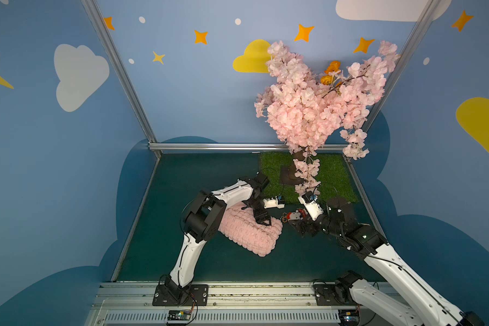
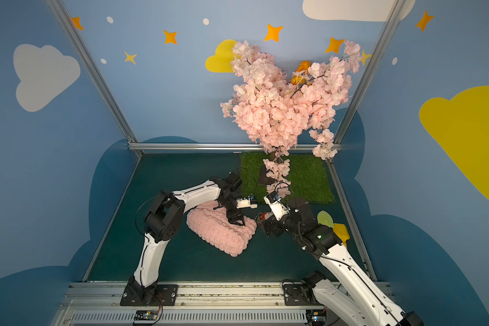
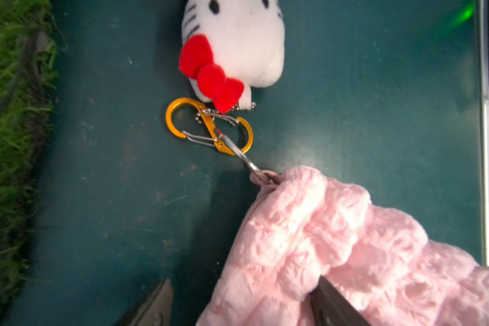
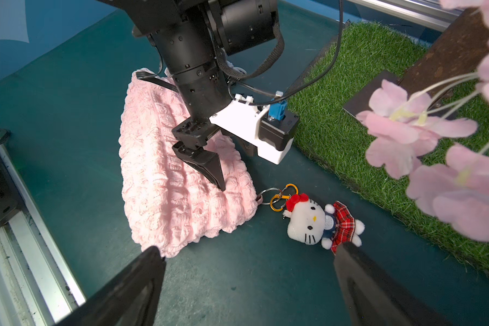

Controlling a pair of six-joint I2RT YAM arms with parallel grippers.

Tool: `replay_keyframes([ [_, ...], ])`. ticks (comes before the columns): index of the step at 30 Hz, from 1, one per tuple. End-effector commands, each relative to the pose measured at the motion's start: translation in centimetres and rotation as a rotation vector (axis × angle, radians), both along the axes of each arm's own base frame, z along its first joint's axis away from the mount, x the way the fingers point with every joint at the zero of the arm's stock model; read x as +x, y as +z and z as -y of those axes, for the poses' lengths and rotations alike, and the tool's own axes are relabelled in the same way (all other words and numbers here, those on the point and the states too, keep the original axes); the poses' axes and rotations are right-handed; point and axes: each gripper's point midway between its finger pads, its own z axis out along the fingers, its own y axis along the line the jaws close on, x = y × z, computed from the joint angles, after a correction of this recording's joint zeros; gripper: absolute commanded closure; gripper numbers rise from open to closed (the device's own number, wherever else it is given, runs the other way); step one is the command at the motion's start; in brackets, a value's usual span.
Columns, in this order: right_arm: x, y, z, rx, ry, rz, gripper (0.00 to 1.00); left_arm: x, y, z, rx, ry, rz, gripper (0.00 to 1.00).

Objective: Remove the decoration from the bag
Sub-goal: Pick up the bag from the center of the board.

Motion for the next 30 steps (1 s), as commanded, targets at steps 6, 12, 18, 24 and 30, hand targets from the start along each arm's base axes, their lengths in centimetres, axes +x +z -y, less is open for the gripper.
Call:
replay_keyframes([
  [6,-0.3,-0.7,0.1,-0.008,-0.003,-0.011,0.02,-0.9,-3.1,-0.6,0.125,-0.055,0.007,0.4],
  [12,-0.2,-0.8,0.5,-0.014,-0.025,0.0,0.02,-0.4,-2.9,-0.6,0.139,-0.065,0.051,0.65],
  [18,0.2,-0.8,0.7,-0.008,-0.047,0.01,0.02,1.0,-0.7,0.1,0.112,-0.052,0.125,0.88],
  [24,0.6,-0.8,1.1,0.015,-0.102,0.012,0.02,2.4,3.5,0.7,0.058,-0.029,0.234,0.91],
  [30,1.0,-0.1,1.9,0.047,-0.166,0.04,0.02,2.5,8.3,0.8,-0.008,-0.015,0.32,0.91],
])
